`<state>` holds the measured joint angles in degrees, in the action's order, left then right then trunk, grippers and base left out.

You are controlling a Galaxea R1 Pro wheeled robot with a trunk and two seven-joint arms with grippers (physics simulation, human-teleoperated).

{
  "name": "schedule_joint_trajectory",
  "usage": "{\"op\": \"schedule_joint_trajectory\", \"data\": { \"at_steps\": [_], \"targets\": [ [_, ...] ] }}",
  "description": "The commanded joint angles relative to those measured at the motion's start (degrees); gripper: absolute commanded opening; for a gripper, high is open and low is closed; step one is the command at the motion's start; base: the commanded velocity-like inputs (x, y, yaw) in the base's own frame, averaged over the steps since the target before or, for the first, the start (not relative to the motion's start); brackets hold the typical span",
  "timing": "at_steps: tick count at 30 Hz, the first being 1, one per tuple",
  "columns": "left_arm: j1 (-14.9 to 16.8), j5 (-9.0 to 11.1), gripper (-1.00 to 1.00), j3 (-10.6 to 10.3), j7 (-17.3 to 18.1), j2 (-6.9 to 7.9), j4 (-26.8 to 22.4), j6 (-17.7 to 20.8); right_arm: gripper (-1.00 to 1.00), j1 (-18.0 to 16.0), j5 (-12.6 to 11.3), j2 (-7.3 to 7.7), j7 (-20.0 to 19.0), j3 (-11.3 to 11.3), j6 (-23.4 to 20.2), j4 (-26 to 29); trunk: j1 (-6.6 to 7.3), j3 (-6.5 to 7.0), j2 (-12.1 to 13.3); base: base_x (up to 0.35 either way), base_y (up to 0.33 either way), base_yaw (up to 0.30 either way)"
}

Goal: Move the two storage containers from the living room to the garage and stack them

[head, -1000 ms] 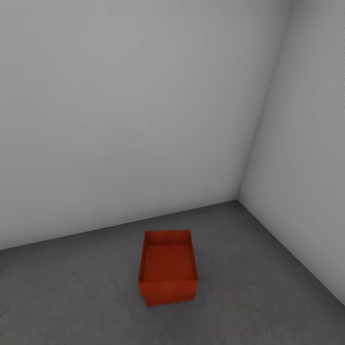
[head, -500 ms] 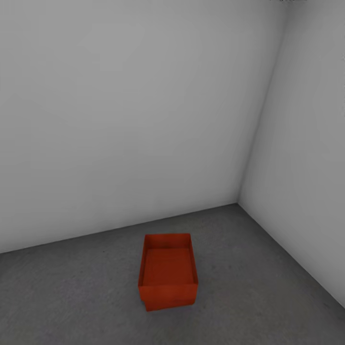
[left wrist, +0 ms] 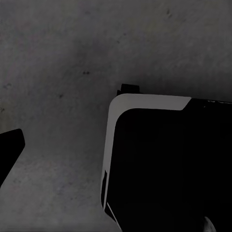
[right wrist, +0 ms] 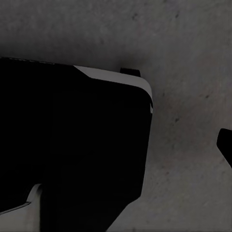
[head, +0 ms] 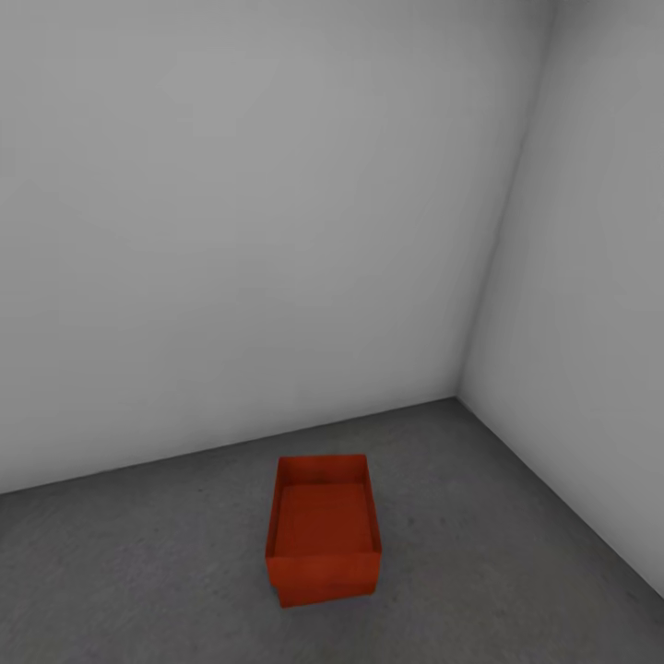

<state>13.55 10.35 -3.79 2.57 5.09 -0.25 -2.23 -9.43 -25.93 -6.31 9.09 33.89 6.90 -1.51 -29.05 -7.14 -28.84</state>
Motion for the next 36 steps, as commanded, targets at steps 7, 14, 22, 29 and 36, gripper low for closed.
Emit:
{"op": "schedule_joint_trajectory", "data": {
  "at_steps": [7, 14, 22, 29, 36],
  "targets": [
    [-0.1, 0.9, 1.00, -0.4, -0.2, 0.04, 0.1, -1.5, 1.00, 0.0, -0.7, -0.02, 0.0, 0.5, 0.3, -0.2, -0.03, 0.02, -0.1, 0.000, 0.000, 0.000],
    [-0.1, 0.9, 1.00, -0.4, -0.5, 0.10, 0.0, -1.8, 1.00, 0.0, -0.6, -0.01, 0.0, 0.5, 0.3, -0.2, -0.03, 0.03, -0.1, 0.000, 0.000, 0.000],
    [-0.1, 0.7, 1.00, -0.3, -0.5, 0.00, -0.5, -1.9, 1.00, -0.1, -1.0, 0.04, 0.0, 0.4, 0.2, 0.0, -0.03, 0.03, -0.1, 0.000, 0.000, 0.000],
    [-0.1, 0.7, 1.00, -0.3, -0.5, -0.19, -0.6, -1.9, 1.00, -0.1, -0.7, 0.14, 0.1, 0.6, 0.2, 0.0, -0.03, 0.03, -0.1, 0.000, 0.000, 0.000],
    [-0.1, 0.5, 1.00, -0.3, -0.5, -0.16, -0.7, -1.9, 1.00, -0.1, -0.7, 0.00, 0.1, 0.6, 0.2, 0.0, -0.03, 0.03, -0.1, 0.000, 0.000, 0.000]
  ]
}}
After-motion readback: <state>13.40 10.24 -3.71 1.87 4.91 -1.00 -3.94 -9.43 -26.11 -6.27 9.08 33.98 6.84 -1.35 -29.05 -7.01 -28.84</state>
